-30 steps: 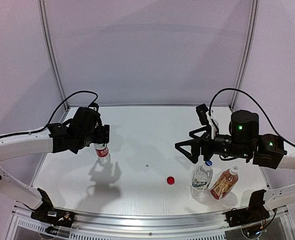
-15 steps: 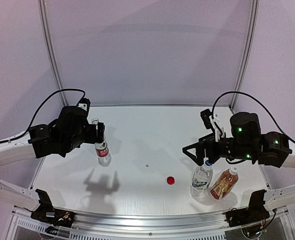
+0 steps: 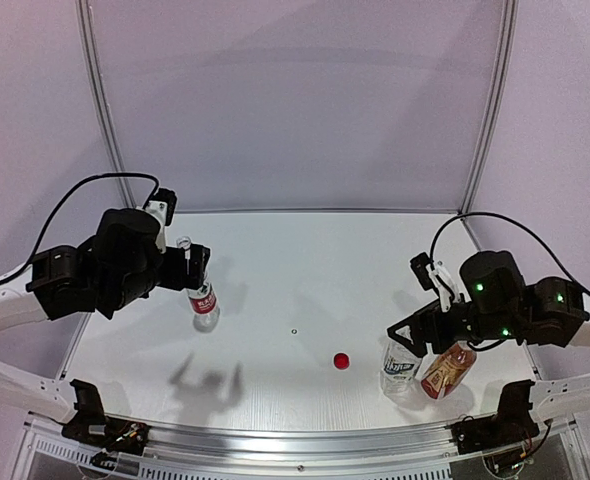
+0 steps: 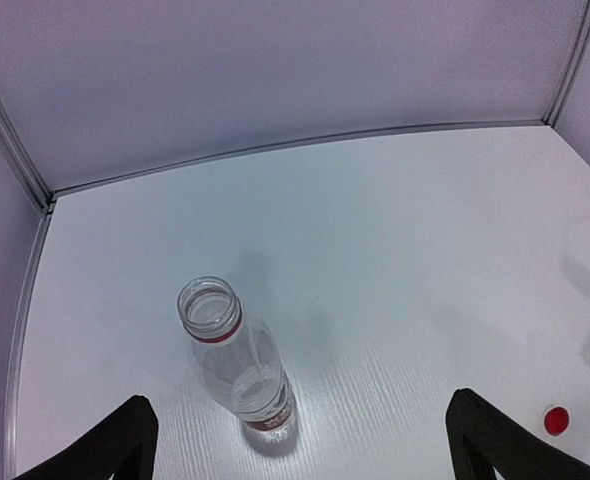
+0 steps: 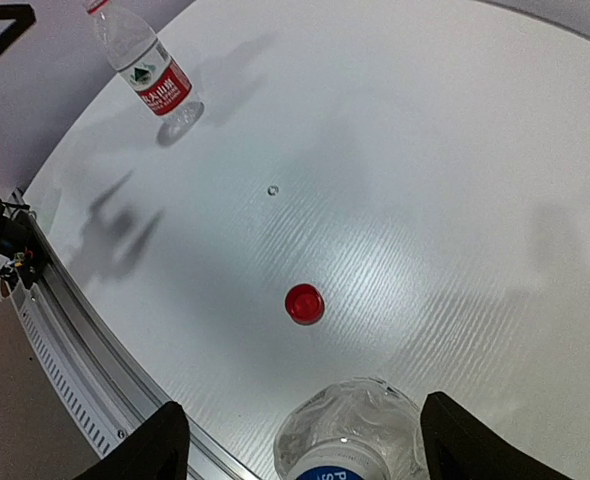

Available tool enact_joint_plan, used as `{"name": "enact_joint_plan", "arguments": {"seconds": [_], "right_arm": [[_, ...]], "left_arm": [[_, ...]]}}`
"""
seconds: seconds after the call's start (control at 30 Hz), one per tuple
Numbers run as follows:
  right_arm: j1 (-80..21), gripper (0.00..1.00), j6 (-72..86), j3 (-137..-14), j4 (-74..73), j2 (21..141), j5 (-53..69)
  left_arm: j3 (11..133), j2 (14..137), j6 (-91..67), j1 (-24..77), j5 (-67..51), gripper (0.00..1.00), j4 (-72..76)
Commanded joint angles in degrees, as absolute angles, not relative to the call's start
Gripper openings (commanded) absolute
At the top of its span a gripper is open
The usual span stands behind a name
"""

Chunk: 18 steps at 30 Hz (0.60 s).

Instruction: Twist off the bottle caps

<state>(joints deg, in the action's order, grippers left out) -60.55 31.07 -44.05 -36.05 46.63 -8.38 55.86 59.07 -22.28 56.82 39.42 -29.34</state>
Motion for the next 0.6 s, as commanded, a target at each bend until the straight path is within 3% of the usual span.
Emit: {"name": "enact_joint_plan", "arguments": {"seconds": [0.0,0.33,0.57], "right_arm": [[-61.5,0.75,31.5,-43.6,-38.7,48.2,-8.6],[-62.3,0.42,31.5,-44.8,-39.7,50.7,-11.7],[-62.6,0.35,29.0,-45.9,-36.4,50.4,-13.3]], "left_arm": [[58.6,58.8,-20.9,57.9,40.5,0.99,-32.1],[58.5,59.6,-20.8,58.0,39.3,0.99,-31.1],[58.8,59.8,-19.4,59.2,38.3,0.99,-31.3]]}}
